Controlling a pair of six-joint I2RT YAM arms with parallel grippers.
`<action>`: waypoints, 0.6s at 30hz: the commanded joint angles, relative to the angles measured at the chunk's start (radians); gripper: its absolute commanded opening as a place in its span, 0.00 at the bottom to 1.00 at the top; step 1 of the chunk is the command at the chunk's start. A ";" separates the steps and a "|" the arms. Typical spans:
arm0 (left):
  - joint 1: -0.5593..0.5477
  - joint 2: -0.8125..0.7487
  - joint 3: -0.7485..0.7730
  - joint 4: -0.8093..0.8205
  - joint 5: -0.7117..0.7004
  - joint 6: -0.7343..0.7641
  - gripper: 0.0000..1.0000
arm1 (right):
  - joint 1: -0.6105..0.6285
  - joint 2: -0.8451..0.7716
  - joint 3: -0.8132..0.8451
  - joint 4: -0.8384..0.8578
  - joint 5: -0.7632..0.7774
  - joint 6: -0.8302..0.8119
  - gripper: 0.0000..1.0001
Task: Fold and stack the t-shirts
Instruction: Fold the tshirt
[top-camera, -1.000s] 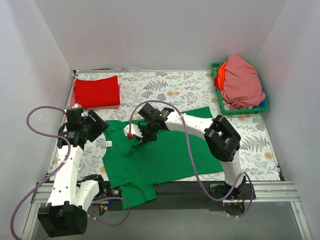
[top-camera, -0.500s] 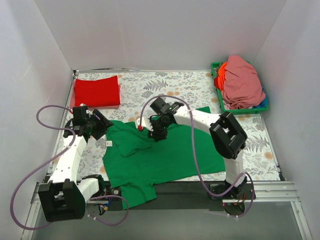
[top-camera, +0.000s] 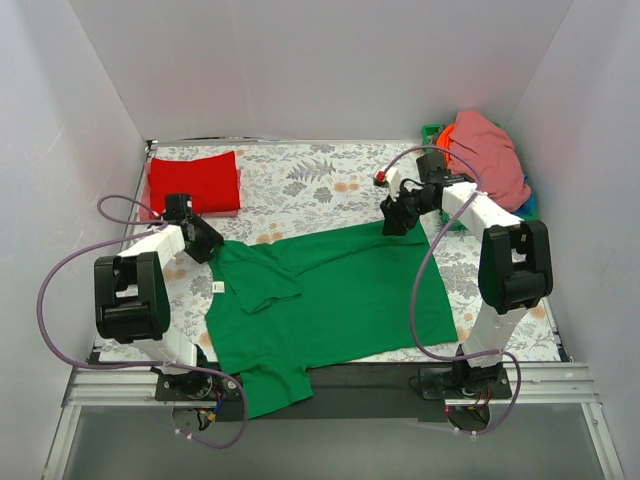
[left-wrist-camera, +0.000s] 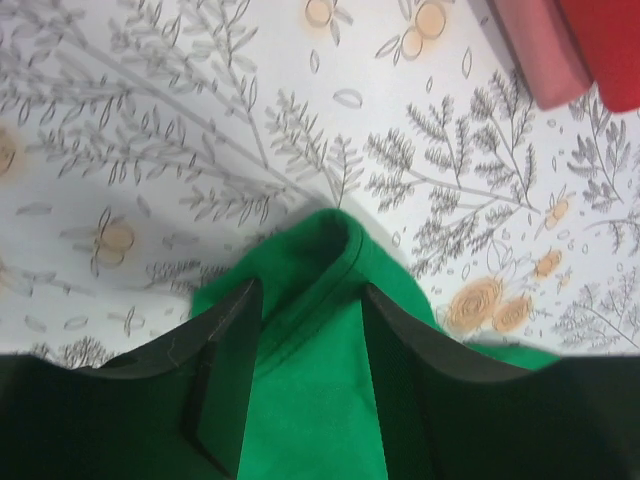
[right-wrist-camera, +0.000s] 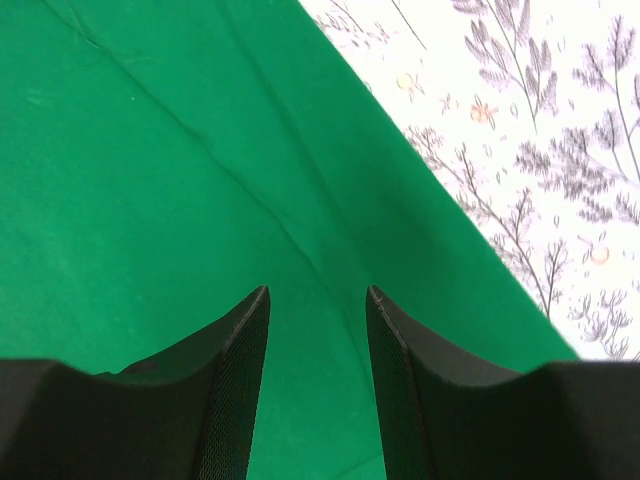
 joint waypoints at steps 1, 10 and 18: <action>0.007 0.047 0.066 0.066 -0.038 0.028 0.42 | -0.032 -0.035 -0.003 0.012 -0.044 0.051 0.50; 0.007 0.079 0.097 0.089 -0.052 0.058 0.30 | -0.136 0.016 0.034 0.017 -0.023 0.101 0.50; 0.008 0.059 0.070 0.093 -0.016 0.061 0.00 | -0.176 0.088 0.113 0.031 0.062 0.202 0.50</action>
